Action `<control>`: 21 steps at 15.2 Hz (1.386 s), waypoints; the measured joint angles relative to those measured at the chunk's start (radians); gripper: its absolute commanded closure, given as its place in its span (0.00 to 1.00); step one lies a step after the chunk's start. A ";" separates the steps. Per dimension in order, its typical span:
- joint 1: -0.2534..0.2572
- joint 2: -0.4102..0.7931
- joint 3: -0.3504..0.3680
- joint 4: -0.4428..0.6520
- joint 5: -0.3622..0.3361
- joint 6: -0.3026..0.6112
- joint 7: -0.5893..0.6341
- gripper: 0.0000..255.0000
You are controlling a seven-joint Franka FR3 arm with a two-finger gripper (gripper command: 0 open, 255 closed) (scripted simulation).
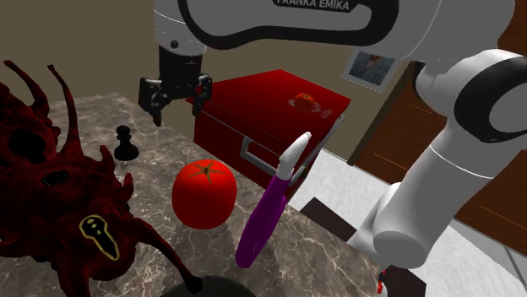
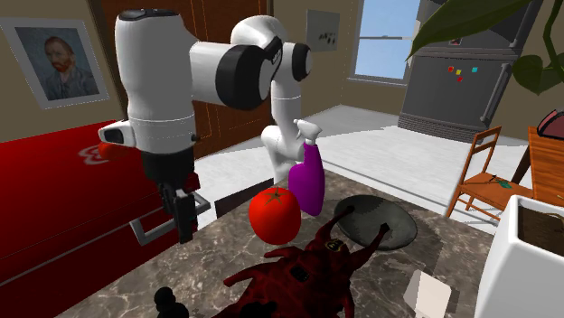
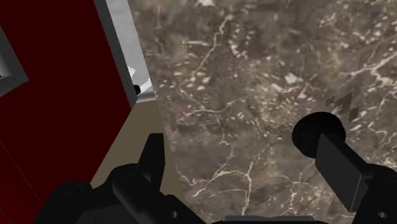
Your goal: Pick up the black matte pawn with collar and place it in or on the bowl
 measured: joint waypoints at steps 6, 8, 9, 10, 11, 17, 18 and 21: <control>0.105 0.287 0.031 0.318 -0.139 -0.074 0.130 0.00; 0.144 0.358 0.030 0.407 -0.172 -0.100 0.157 0.00; 0.155 0.378 0.029 0.430 -0.180 -0.105 0.164 0.00; 0.159 0.388 0.028 0.434 -0.185 -0.101 0.168 0.00; 0.163 0.398 0.027 0.436 -0.189 -0.094 0.172 0.00; 0.152 0.397 0.024 0.364 -0.191 -0.023 0.179 0.00; 0.151 0.396 0.024 0.362 -0.191 -0.020 0.178 0.00; 0.151 0.396 0.023 0.360 -0.192 -0.017 0.179 0.00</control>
